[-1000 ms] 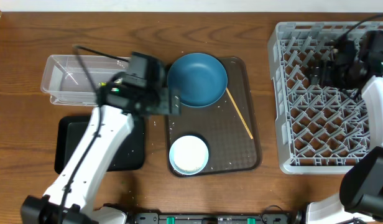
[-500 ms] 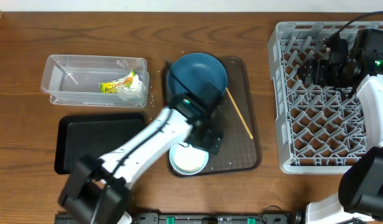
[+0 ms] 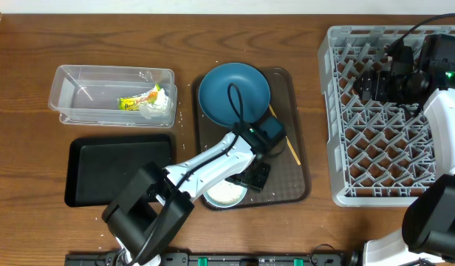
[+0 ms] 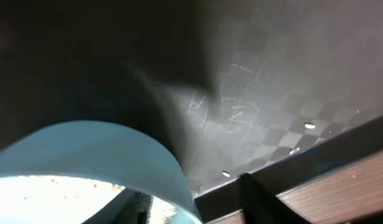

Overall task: Sort waste into correct bins and load items into the dishwasher rack
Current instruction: 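Reach the left gripper to the white bowl and grasp it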

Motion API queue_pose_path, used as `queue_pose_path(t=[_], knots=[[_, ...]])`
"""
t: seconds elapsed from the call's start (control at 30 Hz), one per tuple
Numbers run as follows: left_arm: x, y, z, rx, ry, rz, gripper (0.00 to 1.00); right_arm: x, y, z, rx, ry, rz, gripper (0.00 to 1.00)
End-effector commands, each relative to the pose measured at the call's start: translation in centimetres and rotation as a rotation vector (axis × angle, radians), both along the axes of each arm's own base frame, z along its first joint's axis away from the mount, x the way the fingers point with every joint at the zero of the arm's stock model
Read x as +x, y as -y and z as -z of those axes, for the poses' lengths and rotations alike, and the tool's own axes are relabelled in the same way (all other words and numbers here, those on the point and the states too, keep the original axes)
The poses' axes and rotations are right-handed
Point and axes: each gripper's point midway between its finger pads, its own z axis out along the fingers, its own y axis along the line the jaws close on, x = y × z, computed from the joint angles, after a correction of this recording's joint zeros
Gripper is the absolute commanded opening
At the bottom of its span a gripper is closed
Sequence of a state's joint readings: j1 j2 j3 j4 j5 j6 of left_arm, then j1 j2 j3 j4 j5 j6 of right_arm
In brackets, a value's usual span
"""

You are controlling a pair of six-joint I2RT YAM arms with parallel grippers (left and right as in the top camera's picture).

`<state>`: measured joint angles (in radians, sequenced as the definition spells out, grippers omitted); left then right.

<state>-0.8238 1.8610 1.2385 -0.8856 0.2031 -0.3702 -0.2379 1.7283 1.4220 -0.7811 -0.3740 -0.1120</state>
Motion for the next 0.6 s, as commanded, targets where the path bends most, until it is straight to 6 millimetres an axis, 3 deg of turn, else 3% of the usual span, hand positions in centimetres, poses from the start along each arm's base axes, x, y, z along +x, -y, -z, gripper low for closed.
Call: queue_pose_path(t=[0.0,0.13,0.33,0.43,0.57], knots=[[0.2,0.0,0.2,0.005,0.004,0.002,0.38,0.0,-0.5,-0.1,0.019,0.001,-0.001,0.84],[0.3,0.2,0.3,0.0,0.008,0.002,0.26,0.0,-0.5,-0.1,0.019,0.001,-0.001,0.84],[1.1,-0.6,0.4,0.044,0.055,0.004,0.19,0.0,-0.5,-0.1,0.02,-0.001,-0.001,0.85],[1.6,-1.1,0.4,0.074,0.088,0.005,0.07,0.0,-0.5,-0.1,0.02,-0.001,-0.001,0.85],[2.2,-1.7,0.4,0.107,0.123,0.005,0.06,0.0,-0.5,-0.1,0.02,-0.002,-0.001,0.85]])
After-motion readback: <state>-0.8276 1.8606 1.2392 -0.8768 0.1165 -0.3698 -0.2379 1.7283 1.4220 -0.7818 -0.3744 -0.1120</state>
